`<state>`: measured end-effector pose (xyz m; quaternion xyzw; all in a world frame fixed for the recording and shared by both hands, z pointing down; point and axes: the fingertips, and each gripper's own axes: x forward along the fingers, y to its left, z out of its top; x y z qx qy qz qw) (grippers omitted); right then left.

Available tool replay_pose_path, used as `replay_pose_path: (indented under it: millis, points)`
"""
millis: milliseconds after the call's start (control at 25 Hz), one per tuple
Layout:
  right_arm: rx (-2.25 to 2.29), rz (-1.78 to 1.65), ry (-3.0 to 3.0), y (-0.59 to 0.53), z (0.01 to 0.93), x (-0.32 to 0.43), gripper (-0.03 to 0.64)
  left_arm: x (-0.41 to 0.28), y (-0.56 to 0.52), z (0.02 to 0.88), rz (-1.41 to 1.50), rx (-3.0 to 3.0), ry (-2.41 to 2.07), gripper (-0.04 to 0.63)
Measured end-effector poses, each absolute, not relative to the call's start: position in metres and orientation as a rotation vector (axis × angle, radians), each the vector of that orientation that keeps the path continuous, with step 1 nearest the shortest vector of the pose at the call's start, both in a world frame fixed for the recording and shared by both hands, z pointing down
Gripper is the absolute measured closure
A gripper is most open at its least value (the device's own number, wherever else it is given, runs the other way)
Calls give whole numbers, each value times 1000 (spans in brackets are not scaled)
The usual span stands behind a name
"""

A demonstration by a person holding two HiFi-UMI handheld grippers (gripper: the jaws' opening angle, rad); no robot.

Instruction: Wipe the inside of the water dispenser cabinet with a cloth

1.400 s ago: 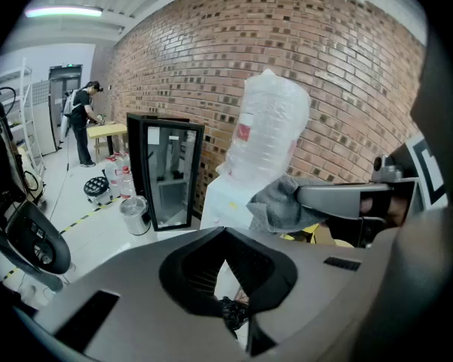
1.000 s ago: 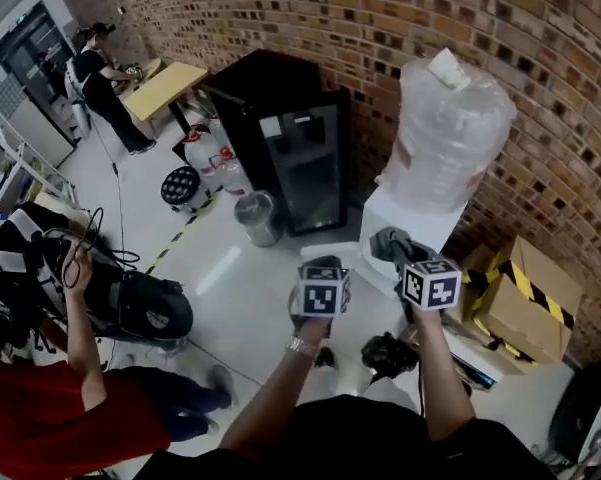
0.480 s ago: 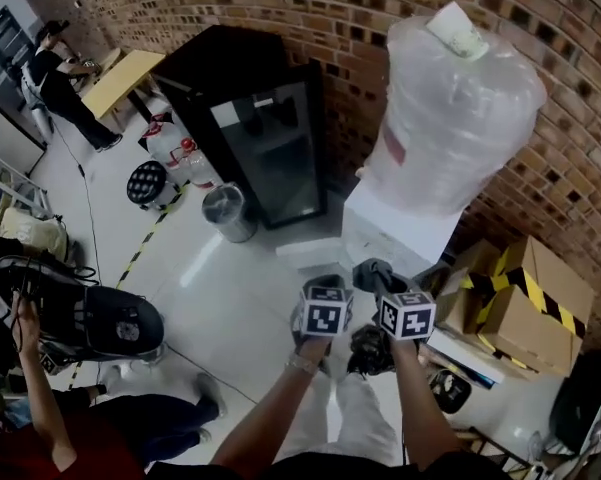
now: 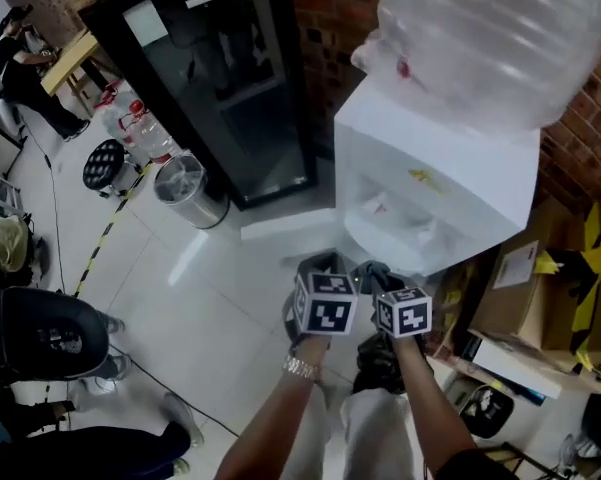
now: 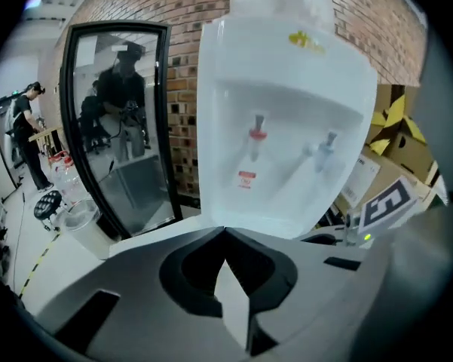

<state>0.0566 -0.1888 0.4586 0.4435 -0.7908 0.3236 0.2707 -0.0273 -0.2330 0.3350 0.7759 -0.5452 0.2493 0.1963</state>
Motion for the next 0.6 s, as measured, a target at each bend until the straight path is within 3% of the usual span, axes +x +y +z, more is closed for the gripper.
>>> replay_pose_path:
  millis: [360, 600]
  points:
    - [1278, 886, -2103, -267, 659, 46, 589, -30, -292, 476, 638, 2167, -1535, 592]
    - [1480, 793, -2144, -316, 694, 65, 589, -24, -302, 519, 563, 2213, -1554, 592]
